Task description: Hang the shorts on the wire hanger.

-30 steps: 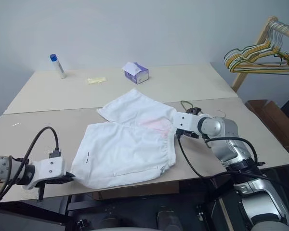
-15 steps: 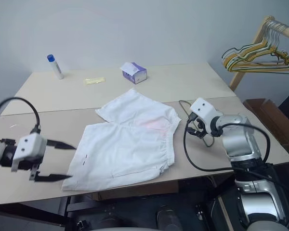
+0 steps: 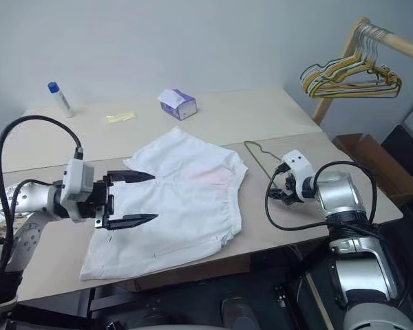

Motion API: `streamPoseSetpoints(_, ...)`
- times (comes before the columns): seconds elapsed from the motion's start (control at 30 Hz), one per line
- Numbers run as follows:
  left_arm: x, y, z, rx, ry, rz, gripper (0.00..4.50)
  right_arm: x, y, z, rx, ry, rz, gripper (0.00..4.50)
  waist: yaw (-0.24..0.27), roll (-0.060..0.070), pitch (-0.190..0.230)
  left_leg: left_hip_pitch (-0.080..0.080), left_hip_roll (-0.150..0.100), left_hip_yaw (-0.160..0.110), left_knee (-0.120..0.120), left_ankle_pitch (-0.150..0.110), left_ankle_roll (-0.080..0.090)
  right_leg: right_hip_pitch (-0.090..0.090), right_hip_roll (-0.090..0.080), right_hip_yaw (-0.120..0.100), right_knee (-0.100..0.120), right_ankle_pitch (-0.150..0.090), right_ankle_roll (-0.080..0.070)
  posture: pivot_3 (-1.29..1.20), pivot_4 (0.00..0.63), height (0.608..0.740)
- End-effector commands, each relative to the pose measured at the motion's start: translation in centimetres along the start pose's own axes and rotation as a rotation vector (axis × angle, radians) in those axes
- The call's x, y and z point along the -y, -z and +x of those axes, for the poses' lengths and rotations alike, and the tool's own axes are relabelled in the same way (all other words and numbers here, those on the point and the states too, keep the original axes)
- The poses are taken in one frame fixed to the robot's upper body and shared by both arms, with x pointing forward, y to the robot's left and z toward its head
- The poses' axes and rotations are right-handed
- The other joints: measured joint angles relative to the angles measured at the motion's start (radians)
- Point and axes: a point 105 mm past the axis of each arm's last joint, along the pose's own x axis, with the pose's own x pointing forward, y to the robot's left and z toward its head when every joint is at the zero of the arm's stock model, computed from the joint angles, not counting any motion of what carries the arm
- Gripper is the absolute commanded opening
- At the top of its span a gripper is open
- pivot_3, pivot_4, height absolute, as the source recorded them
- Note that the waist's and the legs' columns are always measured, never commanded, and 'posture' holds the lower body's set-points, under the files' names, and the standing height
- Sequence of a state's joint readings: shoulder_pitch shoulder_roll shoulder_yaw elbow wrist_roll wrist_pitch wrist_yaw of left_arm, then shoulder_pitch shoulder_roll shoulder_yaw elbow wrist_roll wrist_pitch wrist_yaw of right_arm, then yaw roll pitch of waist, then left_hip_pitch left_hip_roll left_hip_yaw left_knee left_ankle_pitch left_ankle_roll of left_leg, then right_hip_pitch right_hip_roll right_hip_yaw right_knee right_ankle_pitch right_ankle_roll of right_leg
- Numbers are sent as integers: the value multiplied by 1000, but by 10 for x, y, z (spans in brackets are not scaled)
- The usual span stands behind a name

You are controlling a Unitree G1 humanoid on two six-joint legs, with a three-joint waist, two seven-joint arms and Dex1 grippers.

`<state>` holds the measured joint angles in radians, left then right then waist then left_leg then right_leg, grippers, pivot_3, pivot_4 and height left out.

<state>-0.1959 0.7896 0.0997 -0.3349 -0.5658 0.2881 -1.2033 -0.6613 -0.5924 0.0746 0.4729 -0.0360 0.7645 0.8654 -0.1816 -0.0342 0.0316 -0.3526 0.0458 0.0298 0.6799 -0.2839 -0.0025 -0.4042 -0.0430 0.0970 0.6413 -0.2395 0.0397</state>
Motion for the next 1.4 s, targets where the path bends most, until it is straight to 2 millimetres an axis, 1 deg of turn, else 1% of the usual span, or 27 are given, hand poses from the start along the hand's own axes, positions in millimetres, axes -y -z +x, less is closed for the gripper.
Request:
streamPoseSetpoints(0.03, 1, -9, 3, 20, 6, 41, 4478, 1, -13, -1, 31, -16, -34, 4318, -3, 0, 0, 0, 0, 0, 0, 0, 0, 0, 0, 0, 0, 0, 0, -87, 0, 740)
streamPoseSetpoints(0.17, 0, -9, 7, 23, 4, 57, 4478, 2, -3, 8, -15, -32, 17, 4318, -4, 0, 0, 1, 0, -1, 0, 0, 0, 1, 0, 0, 0, 0, 0, -88, 0, 740)
streamPoseSetpoints(0.27, -1, -9, 10, 23, 7, 71, 4500, 2, 5, 12, -59, -46, 20, 3725, -3, 0, 0, 1, 0, -1, 0, 0, 0, 1, 0, 0, 0, 0, 0, -89, 0, 740)
streamPoseSetpoints(0.37, -2, -9, 12, 28, 6, 77, 4500, 2, 12, 15, -98, -43, 27, 2730, -4, 0, 0, 1, 0, -1, 0, 0, 0, 1, 0, 0, 0, 0, 0, -88, 0, 740)
streamPoseSetpoints(0.53, -4, -8, 13, 27, 1, 87, 4500, 5, 23, 19, -166, -10, 20, 899, -4, -1, -1, 1, 0, -2, 0, 0, 0, 3, 0, -1, 0, 0, 0, -88, 0, 740)
streamPoseSetpoints(0.63, -4, -6, 15, 26, -9, 92, 4500, 6, 26, 20, -179, 7, 14, 23, -3, -3, -2, 1, 0, -2, 0, 0, 0, 3, 0, -1, 0, 0, 0, -90, 0, 740)
streamPoseSetpoints(0.73, -6, -5, 16, 22, -22, 93, 4500, 8, 24, 20, -171, 32, 10, 23, -3, -5, -4, 2, 0, -2, 0, 0, 0, 3, 0, -1, 0, 0, 0, -92, 0, 740)
streamPoseSetpoints(0.8, -12, -3, 18, 14, -58, 91, 4500, 11, 18, 20, -141, 69, 17, 23, -4, -5, -4, 2, 0, -2, 0, 0, 0, 6, 0, -1, -1, 0, 0, -92, 0, 740)
streamPoseSetpoints(0.87, -19, 0, 21, -4, -106, 71, 4500, 9, 9, 19, -95, 69, 32, 23, -3, -5, -4, 4, 0, -2, 0, 0, 0, 12, 0, -1, -2, 0, 1, -90, 0, 740)
streamPoseSetpoints(0.9, -25, 2, 22, -1, -147, 51, 4500, 10, 2, 17, -62, 87, 34, 23, -3, -5, -4, 7, 0, -2, 0, 0, 0, 15, 0, -1, -3, -1, 1, -92, 0, 740)
streamPoseSetpoints(0.93, -33, 3, 24, 7, -201, 18, 4500, 11, -5, 14, -30, 107, 41, 23, -3, -5, -4, 8, 0, -3, 0, 0, 0, 16, 0, -1, -3, -4, 7, -94, 0, 740)
streamPoseSetpoints(0.97, -41, 3, 25, 19, -256, -24, 4500, 12, -11, 12, -4, 132, 43, 23, -3, -5, -4, 8, 0, -3, 0, 0, 0, 16, 0, -1, -3, -5, 9, -95, 0, 740)
streamPoseSetpoints(1.0, -48, 3, 26, 37, -304, -79, 4500, 13, -17, 9, 23, 163, 30, 23, -1, -4, -3, 9, 0, -3, 0, 0, 0, 16, 0, -1, -3, -5, 9, -99, 0, 740)
streamPoseSetpoints(1.07, -62, -1, 26, 107, -389, -190, 4500, 11, -35, 2, 110, 197, 31, 23, -2, -2, -2, 8, 0, -4, 0, 0, 0, 14, 0, -1, -2, -5, 9, -109, 0, 740)
streamPoseSetpoints(1.1, -69, -4, 25, 177, -433, -282, 4500, 4, -49, -3, 168, 195, 17, 23, -3, -1, -1, 6, 0, -4, 0, 0, 0, 12, 0, -1, -2, -5, 9, -117, 0, 740)
streamPoseSetpoints(1.13, -73, -5, 24, 223, -457, -345, 4500, -1, -58, -7, 205, 192, 9, 23, -4, 0, -1, 3, 0, -5, 0, 0, 0, 11, 0, -1, -2, -4, 8, -120, 0, 740)
streamPoseSetpoints(1.17, -76, -6, 23, 261, -476, -410, 4500, -6, -67, -11, 246, 197, -15, 23, -6, 1, -1, 1, 0, -6, 0, 0, 0, 6, 0, 0, 0, -1, 3, -119, 0, 740)
streamPoseSetpoints(1.2, -77, -6, 22, 284, -482, -458, 4500, -11, -74, -15, 281, 206, -42, 23, -7, 1, -1, -1, 0, -9, 0, 0, 0, 0, 0, 1, 1, 0, 3, -117, 0, 740)
streamPoseSetpoints(1.27, -76, -9, 25, 346, -461, -556, 4500, -29, -95, -25, 385, 187, -57, 23, -8, 1, -1, -2, -1, -12, 0, 0, 0, -1, 0, 0, 2, 1, 2, -113, 0, 740)
streamPoseSetpoints(1.33, -77, -12, 28, 394, -456, -635, 4500, -46, -107, -33, 464, 163, -90, 23, 0, 1, -1, -2, -1, -15, 0, 0, 0, -1, -1, -1, 1, 1, 2, -110, 0, 740)
streamPoseSetpoints(1.4, -83, -18, 30, 480, -467, -733, 4500, -68, -116, -40, 553, 131, -171, 23, 6, 1, -1, -3, -2, -15, 0, 0, 0, -1, -1, -1, 0, 1, 3, -107, 0, 740)
